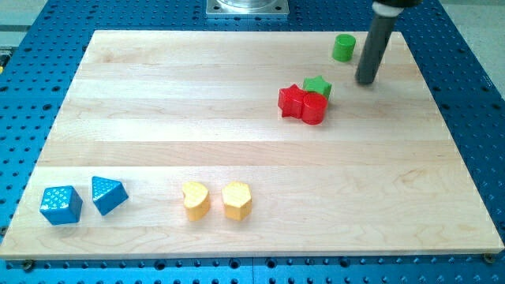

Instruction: Move the green circle close to the red circle

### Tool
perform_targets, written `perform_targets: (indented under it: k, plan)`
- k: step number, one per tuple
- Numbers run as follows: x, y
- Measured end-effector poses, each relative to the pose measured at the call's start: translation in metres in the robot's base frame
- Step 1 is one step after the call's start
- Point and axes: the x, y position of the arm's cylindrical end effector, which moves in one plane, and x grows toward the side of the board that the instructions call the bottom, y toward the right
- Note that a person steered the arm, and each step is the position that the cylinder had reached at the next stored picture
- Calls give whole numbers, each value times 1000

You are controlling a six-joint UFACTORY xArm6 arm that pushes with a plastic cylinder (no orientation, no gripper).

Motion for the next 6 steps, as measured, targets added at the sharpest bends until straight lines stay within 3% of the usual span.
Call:
perform_targets:
  k: [1,2,4,5,6]
  plan:
    - [-81,23]
    - [-103,-39]
    - [56,-39]
    - [50,-39]
    - [70,-52]
